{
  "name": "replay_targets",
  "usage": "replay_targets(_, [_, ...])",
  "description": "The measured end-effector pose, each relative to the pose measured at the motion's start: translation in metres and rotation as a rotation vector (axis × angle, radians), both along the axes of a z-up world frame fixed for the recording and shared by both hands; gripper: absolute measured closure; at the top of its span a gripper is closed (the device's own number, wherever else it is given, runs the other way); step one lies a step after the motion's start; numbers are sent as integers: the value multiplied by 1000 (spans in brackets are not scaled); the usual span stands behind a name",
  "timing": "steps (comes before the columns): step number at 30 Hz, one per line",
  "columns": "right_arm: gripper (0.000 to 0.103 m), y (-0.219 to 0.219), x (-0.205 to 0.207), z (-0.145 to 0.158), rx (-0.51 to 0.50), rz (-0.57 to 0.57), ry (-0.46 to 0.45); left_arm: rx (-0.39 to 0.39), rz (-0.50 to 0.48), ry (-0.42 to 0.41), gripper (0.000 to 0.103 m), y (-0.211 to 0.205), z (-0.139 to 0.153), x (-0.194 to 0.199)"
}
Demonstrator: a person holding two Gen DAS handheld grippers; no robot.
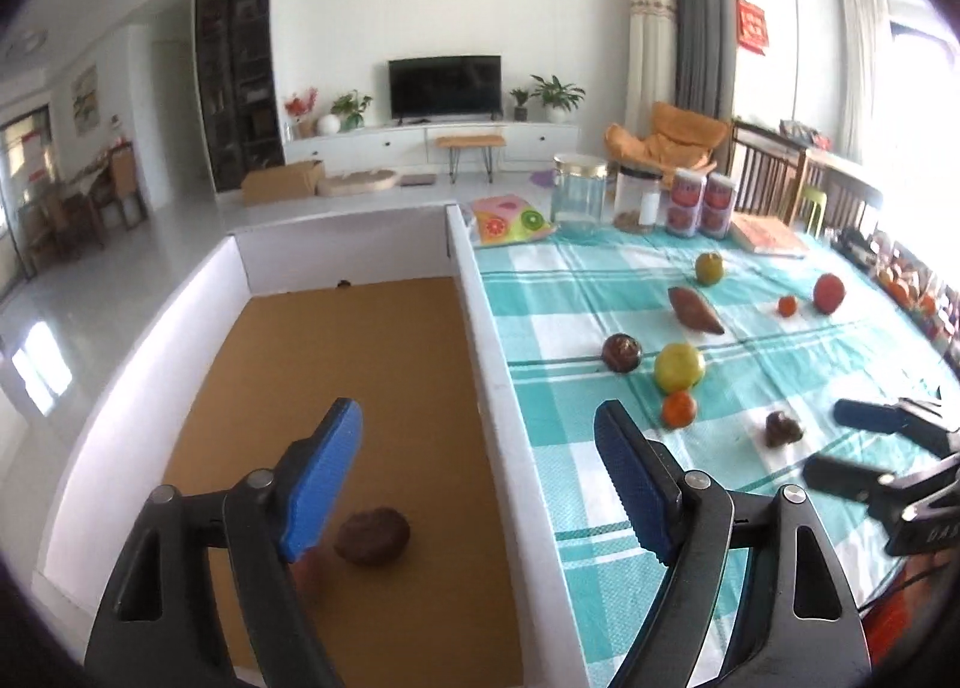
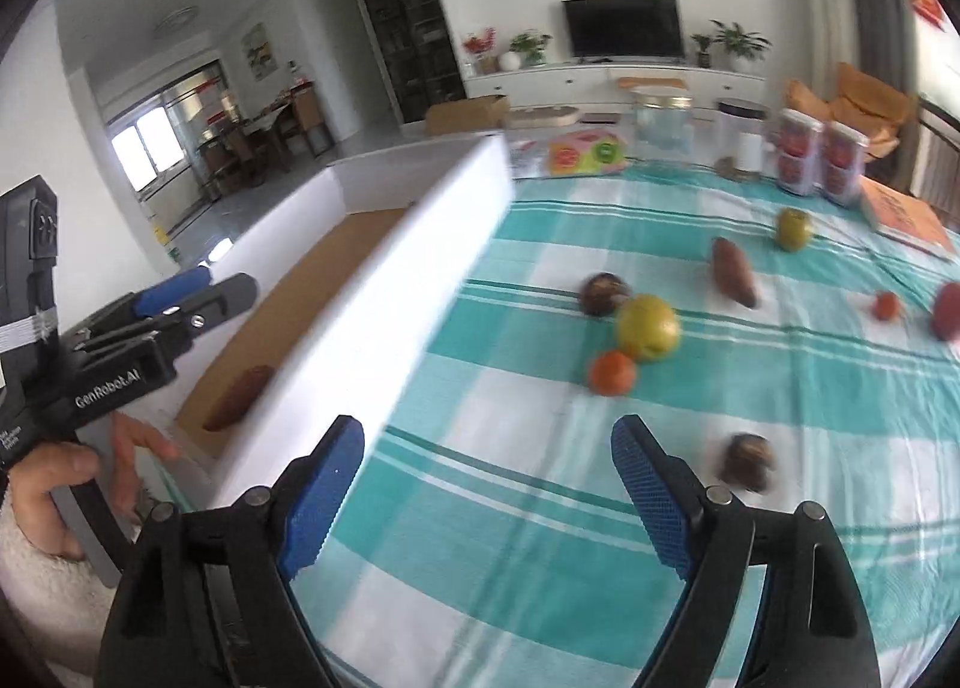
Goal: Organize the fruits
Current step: 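Release the sweet potato into the box while the right gripper drops the mangosteen there, then move the left tool to the small orange and grasp it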
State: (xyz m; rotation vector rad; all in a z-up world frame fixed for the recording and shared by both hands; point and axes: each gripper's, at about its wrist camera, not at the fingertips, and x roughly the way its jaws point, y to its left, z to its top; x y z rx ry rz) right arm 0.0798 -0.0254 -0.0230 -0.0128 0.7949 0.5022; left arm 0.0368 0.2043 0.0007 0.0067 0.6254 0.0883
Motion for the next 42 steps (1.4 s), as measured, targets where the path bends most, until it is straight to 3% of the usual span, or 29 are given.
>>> replay_targets(3, [19,-69,-1,-20,-60,-175,-23,48,-9,66,21,-14,-13,14])
replay_targets(6, [18,-129,-2,-37,-93,-349,-48,126,-26,66,21,-31,-13,7])
replay_targets(10, [18,-187,7,-43,36,-530,24,124,-29,94,21,-34,-15,-2])
replay_targets(13, [16,-192,10,-41,-30,-573,0,112,-14,95,21,-31,-17,-11])
replay_targets(18, [14,-189,26,-62,-119,-603,55,111,10,76,21,-34,-12,-8])
replay_targets(22, [13,-192,32,-72,-136,-628,96,136,46,-32,21,-46,10,-18])
replay_targets(25, [10,-192,34,-77,-152,-638,116,115,-11,-90,21,-66,27,-24])
replay_targets(28, [10,-189,35,-80,-166,-628,122,70,-108,-91,16,-94,37,-26])
replay_targets(32, [10,-189,35,-80,-167,-627,130,-19,-283,-9,16,-134,26,-26])
replay_targets(36, [10,-193,35,-80,-145,-639,143,-116,-414,155,16,-171,-10,-20])
replay_targets(42, [10,-194,34,-80,-134,-644,147,-188,-427,366,16,-190,-72,-11])
